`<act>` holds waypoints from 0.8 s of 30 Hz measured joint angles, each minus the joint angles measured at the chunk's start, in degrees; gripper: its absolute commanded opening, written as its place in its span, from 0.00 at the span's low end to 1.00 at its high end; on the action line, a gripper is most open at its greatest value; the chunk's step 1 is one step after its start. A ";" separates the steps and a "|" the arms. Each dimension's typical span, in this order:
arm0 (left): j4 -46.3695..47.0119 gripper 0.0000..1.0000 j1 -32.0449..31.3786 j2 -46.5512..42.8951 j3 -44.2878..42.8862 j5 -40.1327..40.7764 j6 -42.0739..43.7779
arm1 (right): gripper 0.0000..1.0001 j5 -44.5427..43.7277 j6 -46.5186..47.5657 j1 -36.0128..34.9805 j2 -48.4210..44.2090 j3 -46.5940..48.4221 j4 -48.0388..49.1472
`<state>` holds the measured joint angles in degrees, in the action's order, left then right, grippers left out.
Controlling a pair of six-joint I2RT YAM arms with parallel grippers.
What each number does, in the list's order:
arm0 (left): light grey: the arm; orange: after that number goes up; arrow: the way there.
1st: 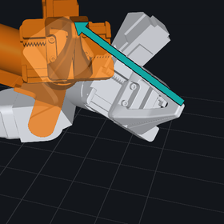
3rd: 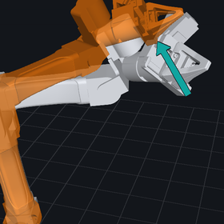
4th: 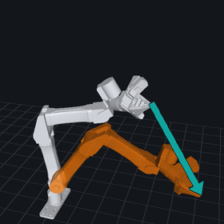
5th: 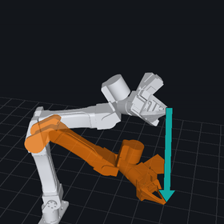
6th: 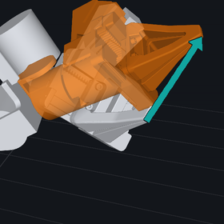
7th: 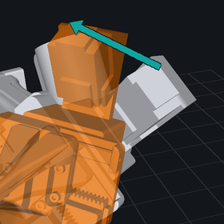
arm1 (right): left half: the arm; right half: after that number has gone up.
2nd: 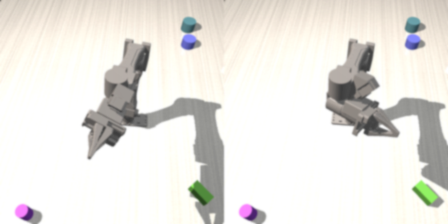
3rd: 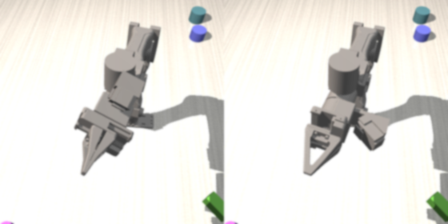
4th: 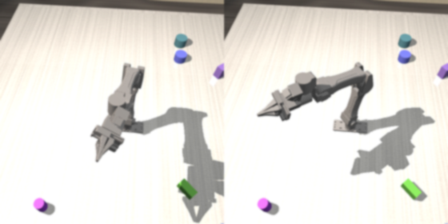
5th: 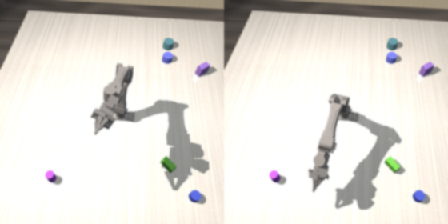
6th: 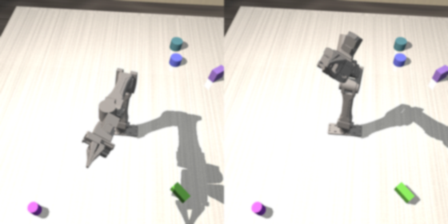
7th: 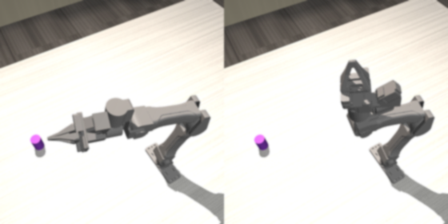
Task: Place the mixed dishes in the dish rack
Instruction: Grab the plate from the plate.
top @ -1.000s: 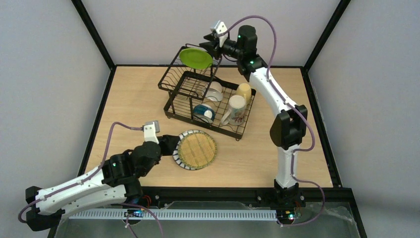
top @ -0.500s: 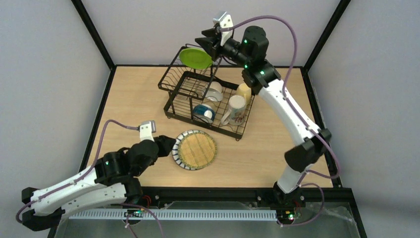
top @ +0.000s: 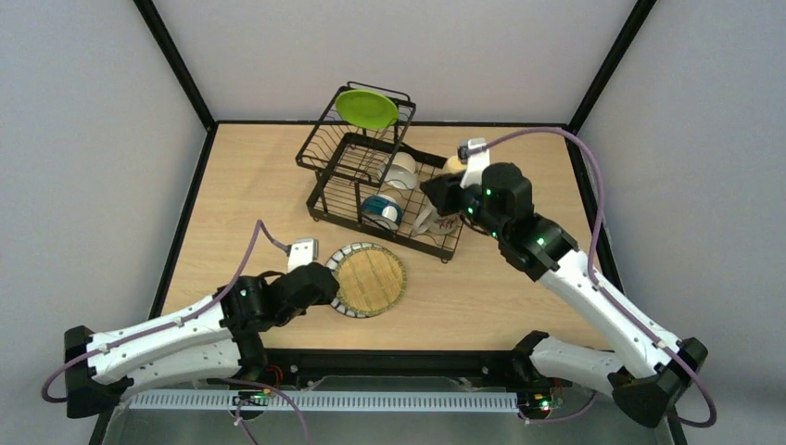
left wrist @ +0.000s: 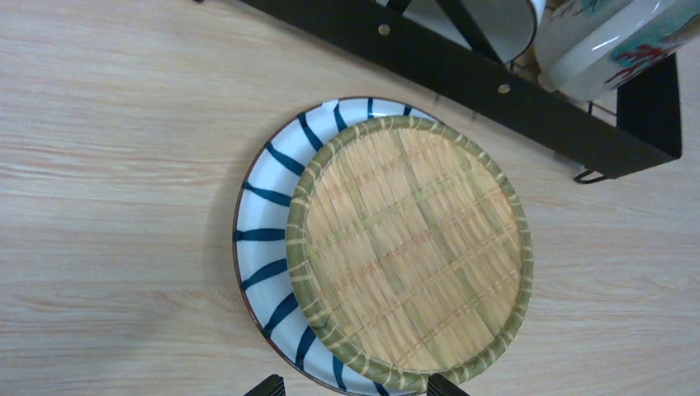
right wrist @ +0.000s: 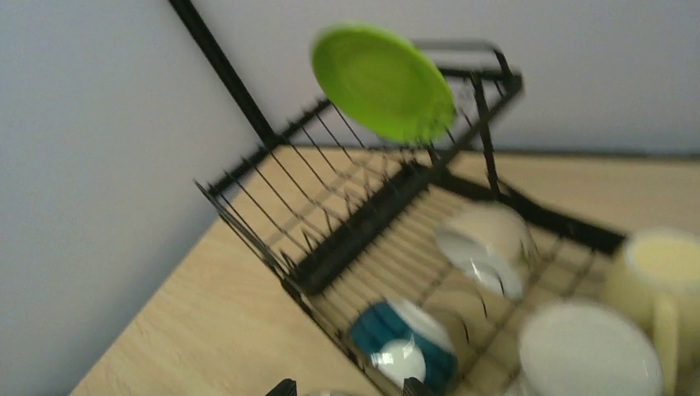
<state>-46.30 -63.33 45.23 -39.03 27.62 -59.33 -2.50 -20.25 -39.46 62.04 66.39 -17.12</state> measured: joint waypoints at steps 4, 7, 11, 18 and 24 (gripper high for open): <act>0.04 0.99 0.00 1.42 0.57 -1.09 -1.22 | 0.72 -1.92 -7.50 0.00 -4.13 -6.80 -4.92; 0.57 0.99 0.00 2.60 1.77 -2.10 -2.25 | 0.72 -2.64 -12.26 0.00 -5.05 -10.51 -7.39; 1.33 0.99 0.00 4.85 3.61 -3.04 -3.41 | 0.73 -2.56 -17.38 0.00 -4.04 -15.15 -9.07; 5.05 0.99 0.20 5.95 6.54 -3.26 -5.11 | 0.73 -1.22 -21.64 0.00 -3.63 -22.67 -8.57; 10.43 0.99 2.69 6.03 11.61 -3.56 -7.15 | 0.73 -0.55 -22.23 0.00 -4.24 -23.61 -7.74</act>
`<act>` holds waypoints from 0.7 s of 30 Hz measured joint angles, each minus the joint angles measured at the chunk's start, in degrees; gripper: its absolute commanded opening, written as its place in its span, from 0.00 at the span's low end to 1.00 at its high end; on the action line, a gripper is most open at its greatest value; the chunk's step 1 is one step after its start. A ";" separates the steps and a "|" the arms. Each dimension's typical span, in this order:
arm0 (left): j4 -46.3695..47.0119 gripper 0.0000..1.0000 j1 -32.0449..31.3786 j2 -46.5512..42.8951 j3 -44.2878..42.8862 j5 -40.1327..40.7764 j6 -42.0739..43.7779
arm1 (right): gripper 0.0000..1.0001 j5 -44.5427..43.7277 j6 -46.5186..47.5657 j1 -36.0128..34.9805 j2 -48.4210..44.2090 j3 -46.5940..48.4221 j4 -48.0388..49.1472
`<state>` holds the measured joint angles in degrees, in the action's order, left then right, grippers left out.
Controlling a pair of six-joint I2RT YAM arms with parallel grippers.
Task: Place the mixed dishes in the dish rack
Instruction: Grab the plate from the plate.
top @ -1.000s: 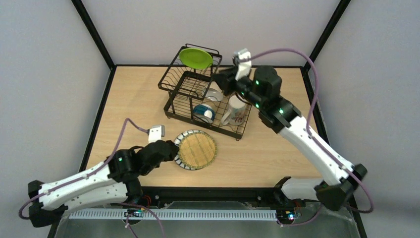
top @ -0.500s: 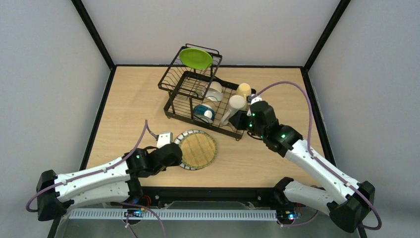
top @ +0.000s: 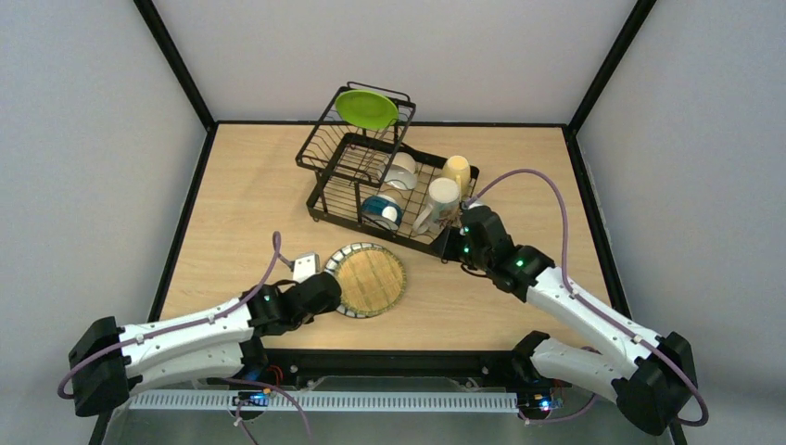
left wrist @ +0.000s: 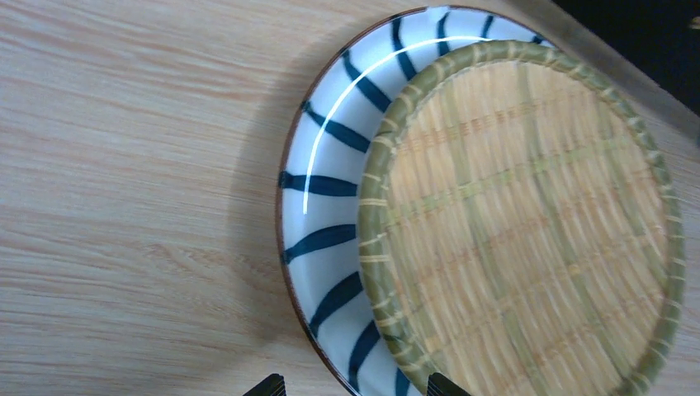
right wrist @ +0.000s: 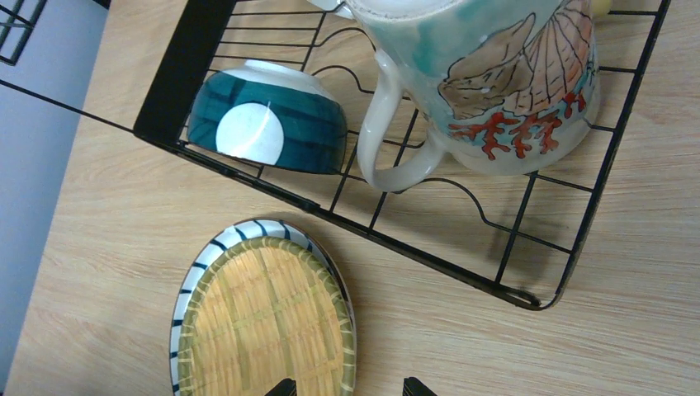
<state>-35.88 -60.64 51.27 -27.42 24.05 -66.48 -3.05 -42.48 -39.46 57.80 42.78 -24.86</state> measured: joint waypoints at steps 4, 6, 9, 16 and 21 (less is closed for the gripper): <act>3.78 0.99 0.74 -0.20 3.85 -0.15 -1.99 | 0.72 0.13 0.07 0.00 -0.46 0.00 0.20; 5.77 0.99 0.85 -0.96 5.95 -0.31 -3.28 | 0.72 0.28 0.33 0.00 -0.48 0.00 0.31; 8.52 0.98 0.94 -2.69 8.07 -0.31 -5.01 | 0.73 0.61 0.98 0.00 -0.35 0.02 0.44; 11.41 0.98 0.94 -3.98 8.00 -1.11 -7.26 | 0.73 1.64 2.19 0.00 1.57 0.13 0.79; 11.47 0.98 0.98 -4.20 5.84 -1.53 -7.65 | 0.73 2.08 3.04 0.00 2.97 0.37 1.57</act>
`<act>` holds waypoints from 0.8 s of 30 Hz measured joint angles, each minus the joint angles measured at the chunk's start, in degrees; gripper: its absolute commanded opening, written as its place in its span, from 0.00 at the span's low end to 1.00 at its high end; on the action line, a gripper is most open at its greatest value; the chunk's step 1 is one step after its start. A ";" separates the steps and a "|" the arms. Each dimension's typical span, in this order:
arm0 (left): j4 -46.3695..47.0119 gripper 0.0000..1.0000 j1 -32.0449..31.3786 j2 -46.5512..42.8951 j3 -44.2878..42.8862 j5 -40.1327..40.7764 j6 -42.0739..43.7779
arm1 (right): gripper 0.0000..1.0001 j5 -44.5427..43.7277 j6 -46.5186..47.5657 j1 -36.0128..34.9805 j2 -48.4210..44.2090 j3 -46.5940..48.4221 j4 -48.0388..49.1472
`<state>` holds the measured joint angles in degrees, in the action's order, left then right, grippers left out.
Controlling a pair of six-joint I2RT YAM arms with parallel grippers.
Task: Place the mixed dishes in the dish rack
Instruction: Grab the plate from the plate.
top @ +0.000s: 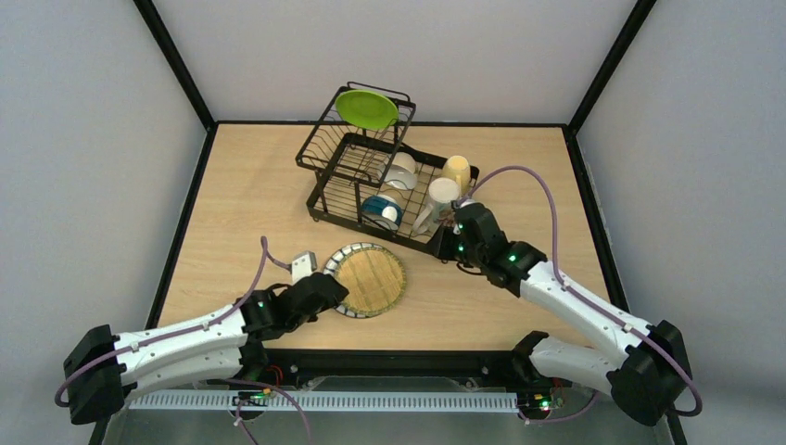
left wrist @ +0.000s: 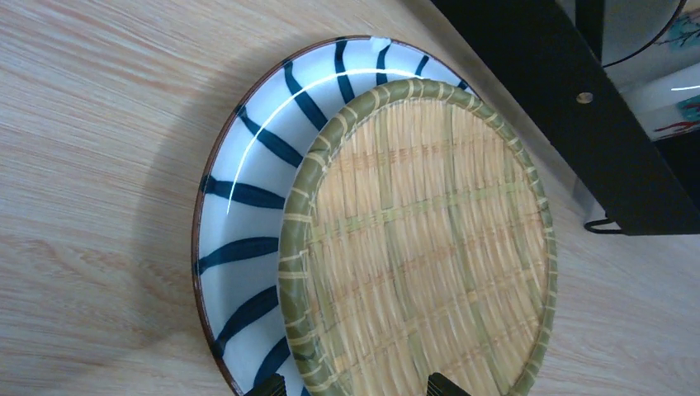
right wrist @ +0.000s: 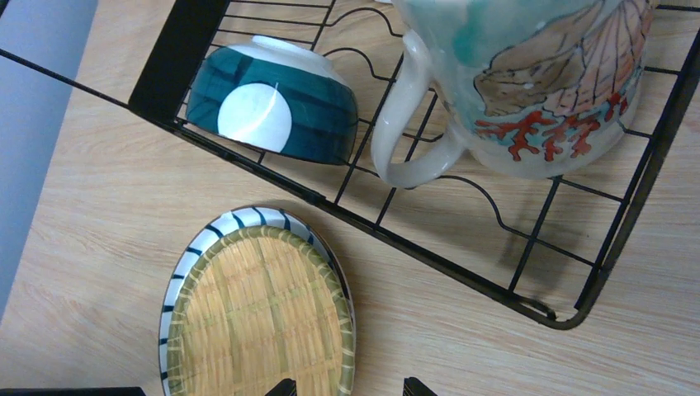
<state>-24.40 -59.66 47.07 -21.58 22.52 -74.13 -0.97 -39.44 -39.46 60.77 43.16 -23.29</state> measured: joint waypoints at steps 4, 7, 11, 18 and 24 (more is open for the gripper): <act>0.61 0.98 0.83 0.63 -0.22 -0.33 0.00 | 0.73 0.17 0.76 0.00 0.90 0.87 0.42; 1.07 0.98 1.31 1.75 -0.22 -0.66 0.02 | 0.73 0.20 1.11 0.00 1.22 1.49 0.57; 1.88 0.98 1.62 2.86 -0.22 -1.11 0.15 | 0.73 0.24 1.49 0.00 1.38 1.88 0.66; 3.54 0.98 2.64 3.76 -0.15 -1.55 0.22 | 0.73 0.42 1.75 0.00 1.99 2.34 0.74; 6.64 0.98 2.86 4.02 2.12 -1.64 -0.07 | 0.73 0.44 2.16 0.00 2.58 2.54 0.72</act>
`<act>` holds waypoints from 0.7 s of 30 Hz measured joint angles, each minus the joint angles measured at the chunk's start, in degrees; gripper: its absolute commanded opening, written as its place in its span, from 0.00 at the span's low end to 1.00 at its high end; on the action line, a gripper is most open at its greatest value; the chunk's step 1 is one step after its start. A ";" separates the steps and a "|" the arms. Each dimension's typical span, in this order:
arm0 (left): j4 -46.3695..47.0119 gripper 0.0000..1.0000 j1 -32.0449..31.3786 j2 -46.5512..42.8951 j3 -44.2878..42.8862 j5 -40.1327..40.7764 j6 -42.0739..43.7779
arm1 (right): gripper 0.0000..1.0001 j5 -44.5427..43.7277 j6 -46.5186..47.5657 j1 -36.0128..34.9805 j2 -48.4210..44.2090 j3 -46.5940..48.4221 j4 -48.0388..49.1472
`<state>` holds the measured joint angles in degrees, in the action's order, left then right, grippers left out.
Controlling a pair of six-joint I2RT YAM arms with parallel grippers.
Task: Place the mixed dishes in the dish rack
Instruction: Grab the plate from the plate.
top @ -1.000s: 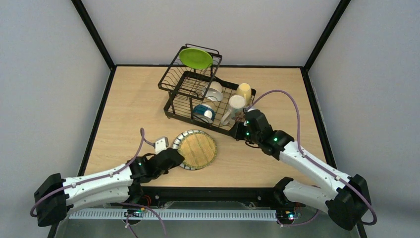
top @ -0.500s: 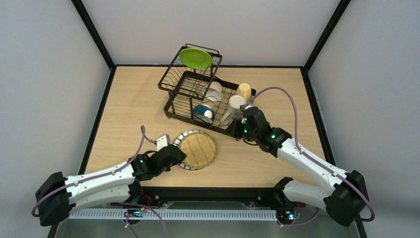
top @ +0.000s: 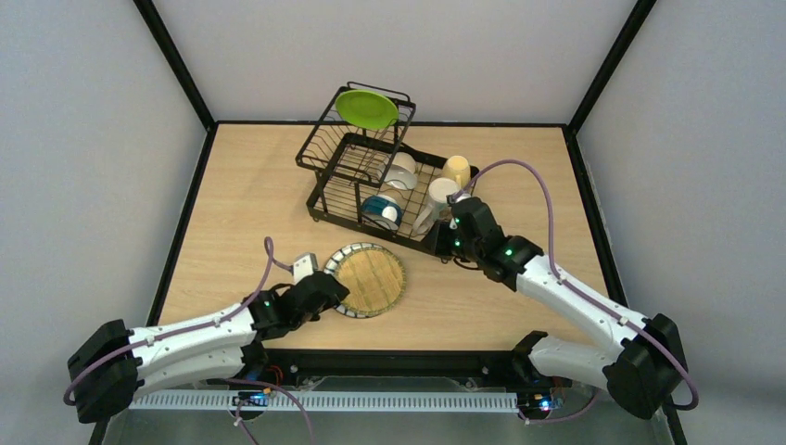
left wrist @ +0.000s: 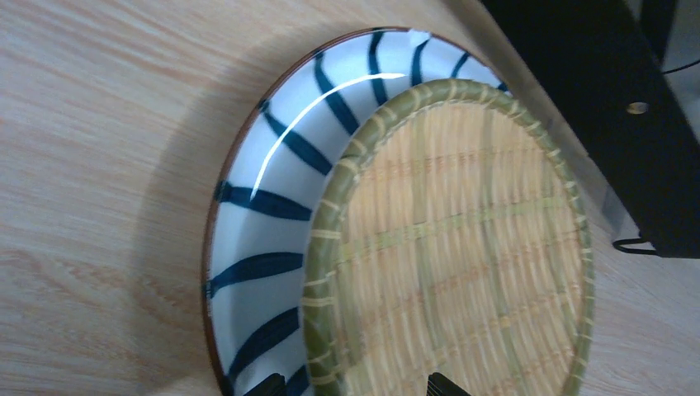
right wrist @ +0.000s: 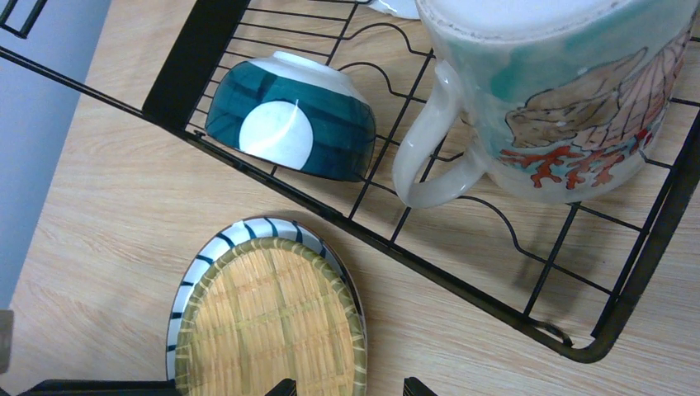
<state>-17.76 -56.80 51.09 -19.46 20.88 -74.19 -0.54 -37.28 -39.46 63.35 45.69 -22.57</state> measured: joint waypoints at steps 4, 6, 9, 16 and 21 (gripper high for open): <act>1.36 0.98 -0.02 0.11 2.27 -0.15 -1.11 | 0.73 0.02 0.52 0.00 0.94 1.11 0.00; 2.27 0.98 0.00 0.09 2.75 -0.17 -1.60 | 0.73 0.20 0.85 0.00 1.40 1.53 0.00; 3.58 0.98 0.00 -0.68 3.85 -0.04 -2.62 | 0.73 0.85 1.07 0.00 2.16 1.77 0.04; 8.76 0.97 0.15 -3.74 8.07 0.63 -6.14 | 0.73 1.88 1.51 0.00 3.93 2.47 0.13; 12.85 0.97 0.20 -3.23 10.05 0.72 -8.41 | 0.73 2.47 1.77 0.00 4.07 2.47 0.15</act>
<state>-4.91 -56.60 47.86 -9.41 21.61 -82.61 1.93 -35.51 -39.46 67.42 48.16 -22.41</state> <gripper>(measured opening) 0.973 0.729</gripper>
